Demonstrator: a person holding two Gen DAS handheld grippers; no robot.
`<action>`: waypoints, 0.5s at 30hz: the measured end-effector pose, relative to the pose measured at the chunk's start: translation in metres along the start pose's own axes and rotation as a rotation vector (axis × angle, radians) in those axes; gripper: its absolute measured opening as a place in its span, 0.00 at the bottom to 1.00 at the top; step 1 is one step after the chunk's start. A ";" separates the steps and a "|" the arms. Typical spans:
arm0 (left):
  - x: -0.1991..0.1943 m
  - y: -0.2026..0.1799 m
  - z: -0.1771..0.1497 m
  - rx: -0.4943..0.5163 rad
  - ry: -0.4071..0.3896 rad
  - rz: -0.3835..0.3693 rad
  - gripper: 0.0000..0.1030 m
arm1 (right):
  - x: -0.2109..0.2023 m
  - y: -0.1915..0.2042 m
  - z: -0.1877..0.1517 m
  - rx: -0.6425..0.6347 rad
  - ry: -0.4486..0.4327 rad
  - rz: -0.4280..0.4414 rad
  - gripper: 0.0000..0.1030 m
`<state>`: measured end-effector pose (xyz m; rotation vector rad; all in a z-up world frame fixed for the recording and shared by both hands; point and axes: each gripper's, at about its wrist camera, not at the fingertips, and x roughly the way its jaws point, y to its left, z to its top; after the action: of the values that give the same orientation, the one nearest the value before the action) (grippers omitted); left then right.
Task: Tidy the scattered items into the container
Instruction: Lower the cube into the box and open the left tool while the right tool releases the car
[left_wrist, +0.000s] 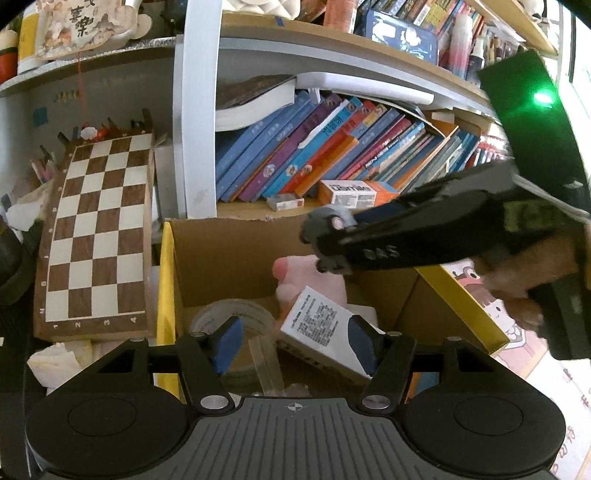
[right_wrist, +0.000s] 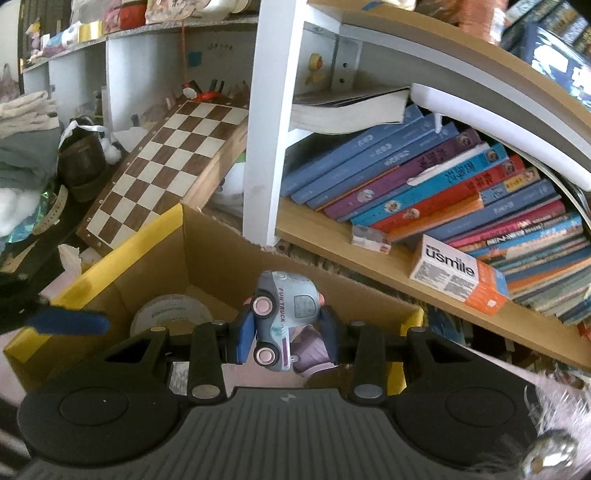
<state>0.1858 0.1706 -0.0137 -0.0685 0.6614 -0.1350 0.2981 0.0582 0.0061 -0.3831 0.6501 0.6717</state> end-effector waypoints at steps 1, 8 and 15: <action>0.000 0.000 0.000 -0.001 0.001 0.000 0.62 | 0.004 0.001 0.002 -0.004 0.004 0.002 0.34; 0.000 0.000 -0.002 0.000 0.011 0.001 0.63 | 0.027 0.007 0.006 -0.033 0.040 0.022 0.34; 0.003 0.000 -0.001 -0.004 0.015 -0.004 0.63 | 0.026 0.006 0.006 -0.027 0.032 0.023 0.51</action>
<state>0.1873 0.1704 -0.0160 -0.0728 0.6762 -0.1382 0.3119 0.0775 -0.0071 -0.4129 0.6776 0.6975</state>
